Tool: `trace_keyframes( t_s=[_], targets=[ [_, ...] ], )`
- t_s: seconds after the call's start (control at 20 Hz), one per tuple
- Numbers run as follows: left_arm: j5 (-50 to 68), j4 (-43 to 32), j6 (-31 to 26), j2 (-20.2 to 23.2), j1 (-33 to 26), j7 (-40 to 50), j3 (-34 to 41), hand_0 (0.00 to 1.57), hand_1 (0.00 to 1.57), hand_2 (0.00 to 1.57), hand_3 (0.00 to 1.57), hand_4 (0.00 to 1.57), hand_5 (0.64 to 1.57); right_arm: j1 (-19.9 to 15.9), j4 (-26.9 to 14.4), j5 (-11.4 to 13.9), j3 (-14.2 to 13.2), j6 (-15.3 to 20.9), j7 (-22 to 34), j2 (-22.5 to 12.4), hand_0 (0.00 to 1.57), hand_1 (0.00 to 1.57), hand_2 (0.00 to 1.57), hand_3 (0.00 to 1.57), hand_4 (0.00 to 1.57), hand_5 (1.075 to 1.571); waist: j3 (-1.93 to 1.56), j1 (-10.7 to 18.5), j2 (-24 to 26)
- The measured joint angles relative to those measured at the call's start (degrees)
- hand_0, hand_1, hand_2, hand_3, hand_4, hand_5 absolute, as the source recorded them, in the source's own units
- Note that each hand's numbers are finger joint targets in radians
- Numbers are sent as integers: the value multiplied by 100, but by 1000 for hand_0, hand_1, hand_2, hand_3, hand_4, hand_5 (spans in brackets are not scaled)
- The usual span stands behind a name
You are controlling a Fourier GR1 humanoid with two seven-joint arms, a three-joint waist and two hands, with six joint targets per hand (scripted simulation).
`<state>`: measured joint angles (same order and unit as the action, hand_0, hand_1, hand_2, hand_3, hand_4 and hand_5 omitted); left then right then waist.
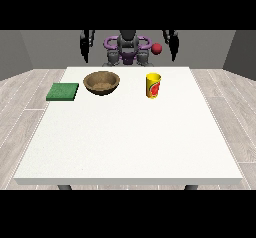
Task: Pick the cup and pour the ball into the bowl, then pick the bowl and place it on the pad
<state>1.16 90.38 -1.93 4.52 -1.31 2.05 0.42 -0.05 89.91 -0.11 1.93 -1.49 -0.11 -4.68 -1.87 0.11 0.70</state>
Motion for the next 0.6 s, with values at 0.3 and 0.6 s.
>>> trace_keyframes(
  t_s=[0.3,0.6],
  targets=[
    [4,430,-23,203,91,334,50,0,0,0,0,0,1524,-40,383,-26,-62,6,378,-152,0,0,0,0,0,1568,100,-50,1029],
    [625,1061,371,-293,-483,-38,-819,0,0,0,0,0,1511,261,370,-472,-524,94,29,-9,0,0,0,0,0,1567,166,104,1320]
  ],
)
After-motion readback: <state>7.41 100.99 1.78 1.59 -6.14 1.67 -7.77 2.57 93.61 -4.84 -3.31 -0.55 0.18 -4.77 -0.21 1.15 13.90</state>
